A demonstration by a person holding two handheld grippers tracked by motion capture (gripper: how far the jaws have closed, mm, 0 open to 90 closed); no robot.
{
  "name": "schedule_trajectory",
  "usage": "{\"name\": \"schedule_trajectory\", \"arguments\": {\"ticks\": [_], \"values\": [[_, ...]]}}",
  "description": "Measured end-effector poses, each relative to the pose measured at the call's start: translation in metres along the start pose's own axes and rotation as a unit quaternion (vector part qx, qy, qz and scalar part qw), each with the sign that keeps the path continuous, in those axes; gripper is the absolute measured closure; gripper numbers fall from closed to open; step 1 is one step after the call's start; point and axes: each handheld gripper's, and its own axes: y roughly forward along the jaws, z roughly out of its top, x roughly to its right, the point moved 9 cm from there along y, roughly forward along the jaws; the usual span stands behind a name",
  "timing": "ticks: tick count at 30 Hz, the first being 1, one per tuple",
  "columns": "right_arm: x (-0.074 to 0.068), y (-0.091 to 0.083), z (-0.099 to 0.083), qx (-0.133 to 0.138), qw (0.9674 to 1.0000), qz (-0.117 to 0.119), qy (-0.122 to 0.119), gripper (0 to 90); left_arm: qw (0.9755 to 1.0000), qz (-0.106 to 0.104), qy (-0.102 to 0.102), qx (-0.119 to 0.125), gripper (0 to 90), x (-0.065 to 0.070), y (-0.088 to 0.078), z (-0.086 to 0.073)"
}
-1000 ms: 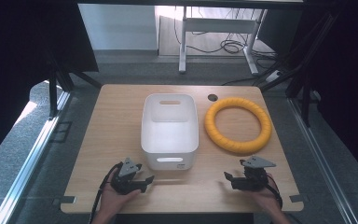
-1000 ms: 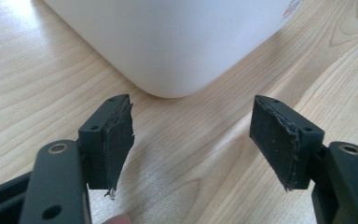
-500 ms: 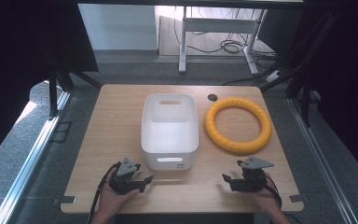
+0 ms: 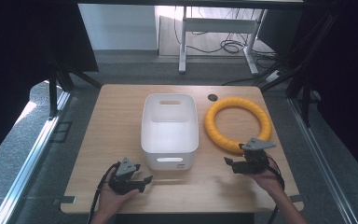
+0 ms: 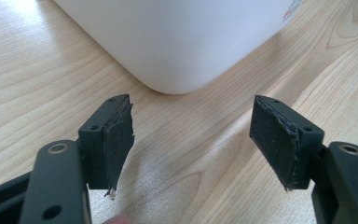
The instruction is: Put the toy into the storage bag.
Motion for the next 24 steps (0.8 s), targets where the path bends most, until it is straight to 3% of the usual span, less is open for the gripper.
{"name": "schedule_trajectory", "arguments": {"ticks": [4, 7, 8, 11, 15, 24], "values": [[0.016, 0.011, 0.012, -0.033, 0.9993, 0.001, -0.021, 17.4, 1.0, 0.0, 0.0, -0.001, 30.2, 0.0, 0.001, 0.0], [0.025, 0.019, 0.016, -0.044, 0.9989, 0.002, -0.016, 18.0, 1.0, 0.001, 0.001, -0.002, 30.2, 0.0, 0.001, -0.001], [0.034, 0.029, 0.018, -0.053, 0.9985, 0.004, -0.007, 18.5, 1.0, 0.0, 0.001, -0.002, 30.2, 0.0, 0.001, -0.001], [0.042, 0.043, 0.018, -0.074, 0.9971, 0.015, -0.005, 20.0, 1.0, 0.001, -0.003, 0.0, 30.2, -0.001, 0.002, -0.001], [0.043, 0.059, 0.015, -0.101, 0.9942, 0.037, -0.002, 21.0, 1.0, 0.001, -0.003, -0.001, 30.2, -0.001, 0.002, -0.002], [0.044, 0.081, 0.008, -0.136, 0.9898, 0.035, -0.023, 23.2, 1.0, 0.0, -0.002, -0.005, 30.2, 0.001, 0.004, -0.003]]}}
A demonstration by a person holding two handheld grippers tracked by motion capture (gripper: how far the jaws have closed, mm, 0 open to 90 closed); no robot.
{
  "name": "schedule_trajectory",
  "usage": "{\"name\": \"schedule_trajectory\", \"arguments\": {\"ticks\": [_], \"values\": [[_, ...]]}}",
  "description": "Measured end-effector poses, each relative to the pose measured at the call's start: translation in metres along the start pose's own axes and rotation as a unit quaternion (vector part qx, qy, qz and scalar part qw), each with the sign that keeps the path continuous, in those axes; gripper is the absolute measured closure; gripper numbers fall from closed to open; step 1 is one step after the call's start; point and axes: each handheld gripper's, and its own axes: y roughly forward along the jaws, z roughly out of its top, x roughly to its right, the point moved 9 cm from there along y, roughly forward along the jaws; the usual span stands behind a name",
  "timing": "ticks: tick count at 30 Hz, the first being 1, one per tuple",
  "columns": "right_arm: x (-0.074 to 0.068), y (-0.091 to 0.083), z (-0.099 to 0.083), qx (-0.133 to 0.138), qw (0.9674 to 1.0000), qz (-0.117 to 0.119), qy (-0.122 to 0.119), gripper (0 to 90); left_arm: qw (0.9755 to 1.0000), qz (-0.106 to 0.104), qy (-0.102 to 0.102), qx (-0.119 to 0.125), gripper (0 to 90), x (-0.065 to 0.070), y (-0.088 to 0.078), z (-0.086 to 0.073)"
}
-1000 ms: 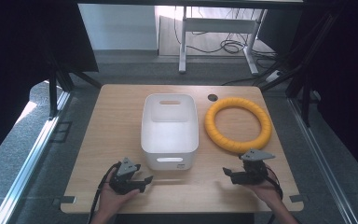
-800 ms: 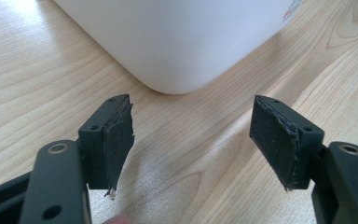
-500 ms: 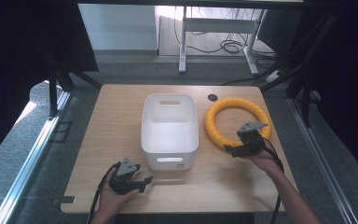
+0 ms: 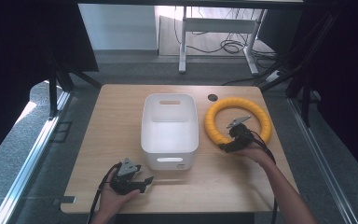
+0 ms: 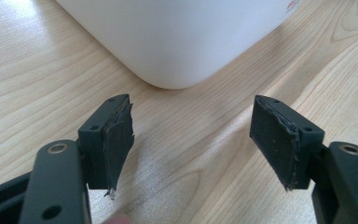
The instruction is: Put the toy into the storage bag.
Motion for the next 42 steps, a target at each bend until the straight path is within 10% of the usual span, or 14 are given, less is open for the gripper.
{"name": "schedule_trajectory", "arguments": {"ticks": [31, 39, 42], "values": [[-0.001, 0.021, -0.005, -0.062, 0.9974, 0.024, -0.03, 49.8, 1.0, -0.001, 0.007, -0.006, 30.1, 0.001, 0.001, -0.001], [-0.004, -0.004, 0.016, 0.013, 0.9984, 0.053, -0.012, 51.0, 1.0, 0.0, 0.003, -0.005, 30.2, -0.001, 0.002, -0.002], [-0.005, -0.031, 0.029, 0.071, 0.9935, 0.088, 0.019, 51.1, 1.0, -0.002, 0.003, -0.005, 30.2, 0.002, 0.003, -0.002]]}}
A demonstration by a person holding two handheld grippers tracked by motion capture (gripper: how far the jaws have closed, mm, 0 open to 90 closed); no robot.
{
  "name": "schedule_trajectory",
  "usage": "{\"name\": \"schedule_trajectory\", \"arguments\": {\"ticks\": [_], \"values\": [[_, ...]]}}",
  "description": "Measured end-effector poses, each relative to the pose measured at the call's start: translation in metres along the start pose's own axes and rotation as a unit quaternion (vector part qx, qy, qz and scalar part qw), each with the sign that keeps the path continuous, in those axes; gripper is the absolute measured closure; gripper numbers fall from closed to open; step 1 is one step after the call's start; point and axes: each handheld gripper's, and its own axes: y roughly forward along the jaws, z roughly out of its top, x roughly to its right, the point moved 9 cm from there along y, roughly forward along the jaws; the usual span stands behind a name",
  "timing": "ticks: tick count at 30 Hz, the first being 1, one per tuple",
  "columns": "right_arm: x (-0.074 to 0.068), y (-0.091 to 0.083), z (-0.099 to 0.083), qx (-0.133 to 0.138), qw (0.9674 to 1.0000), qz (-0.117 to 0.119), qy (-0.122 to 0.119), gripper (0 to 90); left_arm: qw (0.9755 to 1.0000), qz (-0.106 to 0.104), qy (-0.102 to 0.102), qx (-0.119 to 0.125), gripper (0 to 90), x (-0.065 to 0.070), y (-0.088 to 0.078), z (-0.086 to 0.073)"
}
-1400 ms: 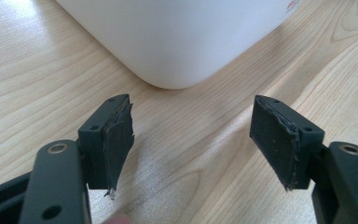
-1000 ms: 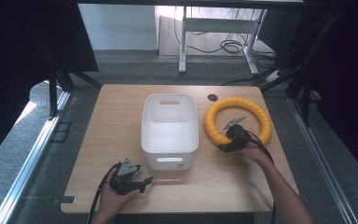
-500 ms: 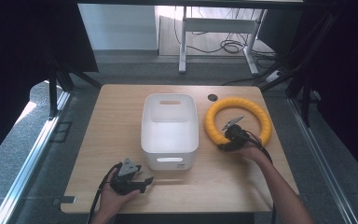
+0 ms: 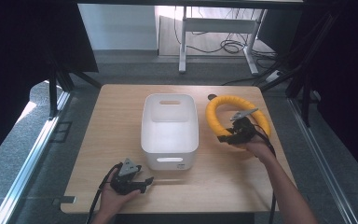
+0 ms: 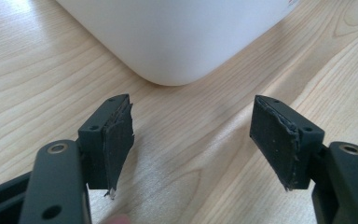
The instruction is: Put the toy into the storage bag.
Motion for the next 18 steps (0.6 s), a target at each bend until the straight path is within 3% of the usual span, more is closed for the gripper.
{"name": "schedule_trajectory", "arguments": {"ticks": [3, 8, 18], "values": [[-0.004, -0.017, 0.009, 0.045, 0.9984, 0.027, 0.019, 51.2, 1.0, 0.0, 0.002, -0.001, 30.1, 0.001, 0.001, 0.0], [-0.009, -0.039, 0.018, 0.099, 0.9925, 0.063, 0.037, 51.2, 1.0, -0.001, 0.003, -0.004, 30.1, 0.001, 0.002, -0.001], [-0.015, -0.059, 0.023, 0.137, 0.9864, 0.079, 0.045, 51.3, 1.0, -0.002, 0.003, -0.003, 30.1, 0.002, 0.002, -0.001]]}}
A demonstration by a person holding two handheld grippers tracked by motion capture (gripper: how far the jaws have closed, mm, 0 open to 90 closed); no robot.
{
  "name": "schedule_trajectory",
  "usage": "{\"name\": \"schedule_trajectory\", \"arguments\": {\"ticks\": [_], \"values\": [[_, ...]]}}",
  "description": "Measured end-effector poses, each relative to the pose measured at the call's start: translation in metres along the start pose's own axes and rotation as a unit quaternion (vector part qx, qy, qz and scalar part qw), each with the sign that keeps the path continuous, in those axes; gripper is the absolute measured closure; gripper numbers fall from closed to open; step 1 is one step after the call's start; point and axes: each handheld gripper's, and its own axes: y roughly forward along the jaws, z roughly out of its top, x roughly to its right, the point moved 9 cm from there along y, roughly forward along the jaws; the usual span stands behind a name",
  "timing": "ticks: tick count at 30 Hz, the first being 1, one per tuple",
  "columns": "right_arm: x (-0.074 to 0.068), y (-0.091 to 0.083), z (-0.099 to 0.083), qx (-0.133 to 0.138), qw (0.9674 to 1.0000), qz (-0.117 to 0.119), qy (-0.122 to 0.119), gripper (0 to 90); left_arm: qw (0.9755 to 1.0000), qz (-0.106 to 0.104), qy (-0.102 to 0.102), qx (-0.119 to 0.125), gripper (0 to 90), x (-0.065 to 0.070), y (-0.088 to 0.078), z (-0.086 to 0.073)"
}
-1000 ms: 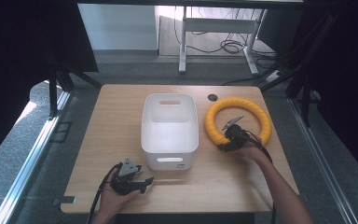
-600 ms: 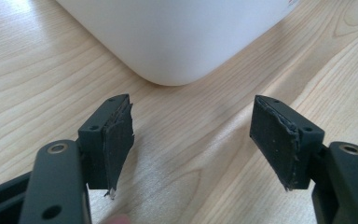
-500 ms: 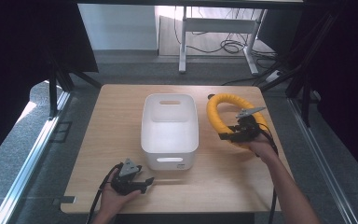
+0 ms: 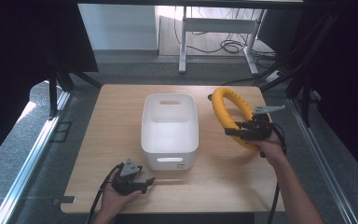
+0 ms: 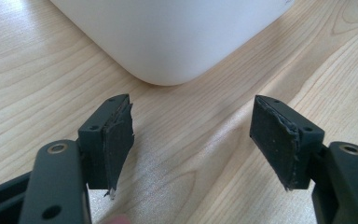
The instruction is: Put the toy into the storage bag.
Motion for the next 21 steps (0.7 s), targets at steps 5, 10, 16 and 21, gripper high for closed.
{"name": "schedule_trajectory", "arguments": {"ticks": [5, 10, 16, 21], "values": [[-0.009, -0.007, 0.007, 0.018, 0.9998, 0.01, -0.003, 51.3, 1.0, 0.0, 0.0, 0.001, 30.1, 0.0, 0.0, 0.0], [-0.018, -0.013, 0.015, 0.038, 0.9991, 0.018, -0.008, 51.4, 1.0, 0.001, 0.002, 0.0, 30.1, 0.0, 0.0, 0.0], [-0.029, -0.018, 0.021, 0.057, 0.9978, 0.032, -0.011, 51.4, 1.0, 0.001, 0.002, 0.001, 30.1, 0.0, 0.0, 0.0], [-0.036, -0.02, 0.026, 0.069, 0.9966, 0.042, -0.013, 51.4, 1.0, 0.001, 0.002, 0.001, 30.1, 0.0, 0.0, 0.0]]}}
